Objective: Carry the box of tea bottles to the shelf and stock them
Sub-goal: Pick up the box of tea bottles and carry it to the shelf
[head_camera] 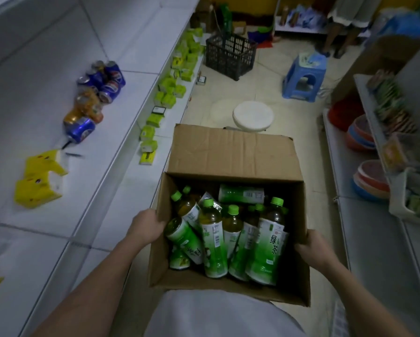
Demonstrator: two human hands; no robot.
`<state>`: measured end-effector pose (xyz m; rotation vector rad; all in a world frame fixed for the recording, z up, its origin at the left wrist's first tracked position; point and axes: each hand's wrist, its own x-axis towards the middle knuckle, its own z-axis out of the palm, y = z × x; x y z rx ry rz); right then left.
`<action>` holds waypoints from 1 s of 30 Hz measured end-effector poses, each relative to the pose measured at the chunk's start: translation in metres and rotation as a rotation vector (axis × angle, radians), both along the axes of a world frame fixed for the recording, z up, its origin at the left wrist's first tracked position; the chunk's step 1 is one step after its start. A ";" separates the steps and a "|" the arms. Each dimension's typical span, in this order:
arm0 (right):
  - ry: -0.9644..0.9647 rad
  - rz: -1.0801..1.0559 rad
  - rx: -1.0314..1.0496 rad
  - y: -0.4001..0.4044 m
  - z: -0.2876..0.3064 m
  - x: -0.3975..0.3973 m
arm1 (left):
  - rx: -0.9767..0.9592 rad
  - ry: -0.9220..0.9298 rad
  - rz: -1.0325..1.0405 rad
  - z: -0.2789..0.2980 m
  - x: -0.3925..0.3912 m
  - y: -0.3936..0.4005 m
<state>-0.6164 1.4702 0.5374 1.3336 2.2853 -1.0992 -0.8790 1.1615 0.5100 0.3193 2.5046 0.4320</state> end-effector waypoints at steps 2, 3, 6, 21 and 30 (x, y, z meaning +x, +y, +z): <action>0.001 -0.045 0.000 0.028 -0.005 -0.037 | 0.014 0.034 -0.057 -0.005 -0.052 0.039; 0.002 -0.076 0.002 0.041 -0.006 -0.054 | 0.018 0.046 -0.084 -0.005 -0.078 0.059; 0.002 -0.114 0.014 0.077 -0.003 -0.103 | 0.026 0.053 -0.121 -0.005 -0.142 0.103; -0.007 0.034 0.067 0.333 -0.034 -0.328 | -0.055 -0.063 0.017 -0.033 -0.323 0.313; 0.028 0.234 0.106 0.483 0.006 -0.466 | 0.056 0.033 0.170 0.009 -0.391 0.424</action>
